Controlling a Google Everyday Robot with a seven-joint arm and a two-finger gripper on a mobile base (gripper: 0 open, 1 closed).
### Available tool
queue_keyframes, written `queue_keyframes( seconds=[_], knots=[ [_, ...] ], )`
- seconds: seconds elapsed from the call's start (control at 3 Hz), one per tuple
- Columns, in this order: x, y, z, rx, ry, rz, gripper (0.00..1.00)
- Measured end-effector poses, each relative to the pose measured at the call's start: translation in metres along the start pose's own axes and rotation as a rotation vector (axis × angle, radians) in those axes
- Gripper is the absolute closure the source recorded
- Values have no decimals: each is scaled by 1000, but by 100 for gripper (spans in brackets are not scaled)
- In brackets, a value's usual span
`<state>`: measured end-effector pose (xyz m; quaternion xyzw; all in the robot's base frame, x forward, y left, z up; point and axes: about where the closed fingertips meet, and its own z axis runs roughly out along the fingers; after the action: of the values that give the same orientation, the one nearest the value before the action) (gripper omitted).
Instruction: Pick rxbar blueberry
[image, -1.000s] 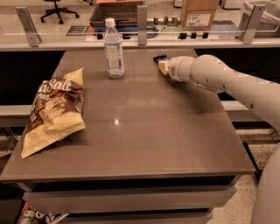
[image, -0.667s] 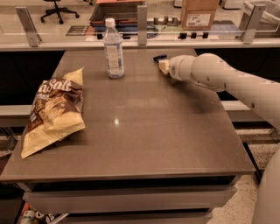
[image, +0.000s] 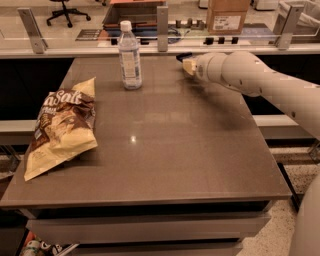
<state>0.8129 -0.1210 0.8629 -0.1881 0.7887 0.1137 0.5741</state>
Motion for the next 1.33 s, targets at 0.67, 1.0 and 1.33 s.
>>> queue_keyframes(
  seconds=[0.67,1.0,1.33],
  knots=[
    [-35,-17,-24,35,-70,-36,100],
    [-50,-30,-41,8,-113,-30,100],
    [-74,-44,-67,-63,-176,-12,100]
  ],
)
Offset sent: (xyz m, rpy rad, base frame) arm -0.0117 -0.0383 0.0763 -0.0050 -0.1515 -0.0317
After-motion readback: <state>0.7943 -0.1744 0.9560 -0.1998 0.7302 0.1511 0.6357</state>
